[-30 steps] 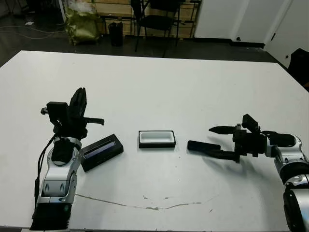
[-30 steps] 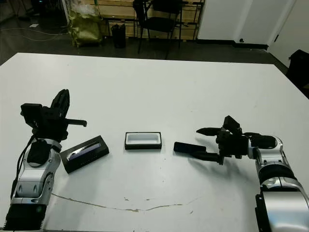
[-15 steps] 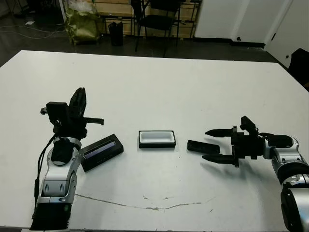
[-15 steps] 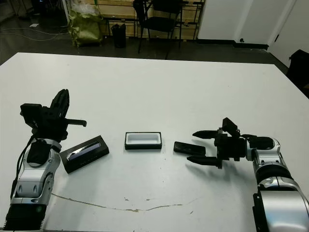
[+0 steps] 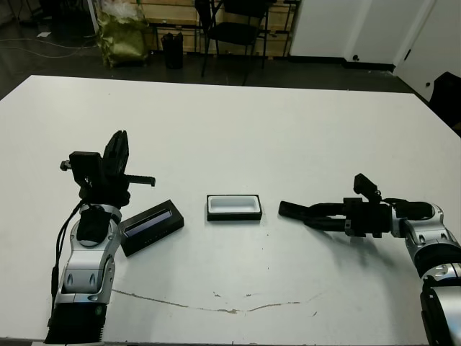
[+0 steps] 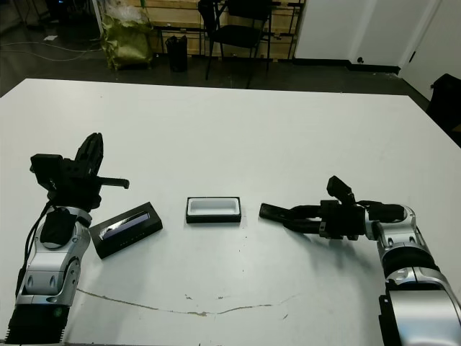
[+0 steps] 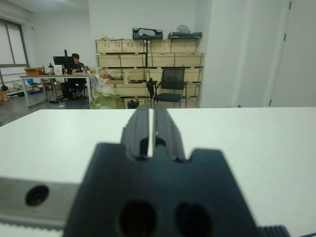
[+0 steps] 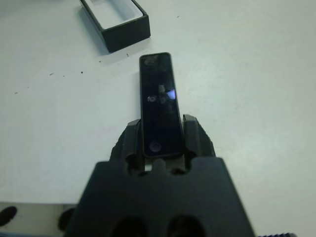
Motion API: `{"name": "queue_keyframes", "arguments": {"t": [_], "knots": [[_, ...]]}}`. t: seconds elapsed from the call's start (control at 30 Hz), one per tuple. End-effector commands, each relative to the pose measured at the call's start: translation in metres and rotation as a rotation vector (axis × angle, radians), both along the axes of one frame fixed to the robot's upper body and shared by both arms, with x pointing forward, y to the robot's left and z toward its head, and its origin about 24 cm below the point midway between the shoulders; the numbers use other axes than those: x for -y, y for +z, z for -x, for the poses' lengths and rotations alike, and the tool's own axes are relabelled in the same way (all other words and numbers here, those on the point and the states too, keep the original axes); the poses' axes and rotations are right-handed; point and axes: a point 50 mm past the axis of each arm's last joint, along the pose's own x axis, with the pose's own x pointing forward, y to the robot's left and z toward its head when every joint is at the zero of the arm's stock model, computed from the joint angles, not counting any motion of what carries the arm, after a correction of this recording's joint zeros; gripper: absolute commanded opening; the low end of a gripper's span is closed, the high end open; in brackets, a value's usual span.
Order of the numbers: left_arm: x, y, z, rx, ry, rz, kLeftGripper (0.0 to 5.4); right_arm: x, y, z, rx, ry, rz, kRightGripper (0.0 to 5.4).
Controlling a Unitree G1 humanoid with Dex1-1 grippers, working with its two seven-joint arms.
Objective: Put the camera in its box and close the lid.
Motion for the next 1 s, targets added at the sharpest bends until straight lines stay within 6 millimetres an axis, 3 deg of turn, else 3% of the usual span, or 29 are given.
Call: {"name": "queue_keyframes", "arguments": {"t": [0.03, 0.27, 0.33, 0.43, 0.53, 0.8, 1.0], "knots": [[-0.001, -0.005, 0.001, -0.024, 0.004, -0.004, 0.0, 0.01, 0.0, 0.005, -0.032, 0.027, 0.153, 0.68], [-0.001, -0.005, 0.001, -0.027, 0.003, 0.009, 0.0, 0.003, 0.019, 0.003, 0.164, 0.177, 0.432, 0.67], [-0.001, -0.005, 0.001, -0.026, 0.005, -0.001, 0.0, 0.001, 0.016, 0.004, 0.174, 0.158, 0.444, 0.67], [-0.001, -0.005, 0.001, -0.033, 0.011, -0.004, 0.0, 0.006, -0.004, 0.008, 0.082, 0.011, 0.271, 0.67], [-0.001, -0.005, 0.001, -0.025, 0.008, -0.01, 0.0, 0.01, -0.011, 0.007, 0.12, -0.071, 0.229, 0.67], [-0.001, -0.006, 0.0, -0.022, -0.004, -0.003, 0.0, 0.014, -0.005, -0.004, 0.201, -0.298, -0.066, 0.67], [0.001, -0.005, 0.0, -0.034, 0.001, 0.003, 0.0, -0.001, 0.024, -0.024, 0.236, -0.23, -0.242, 0.67]]}}
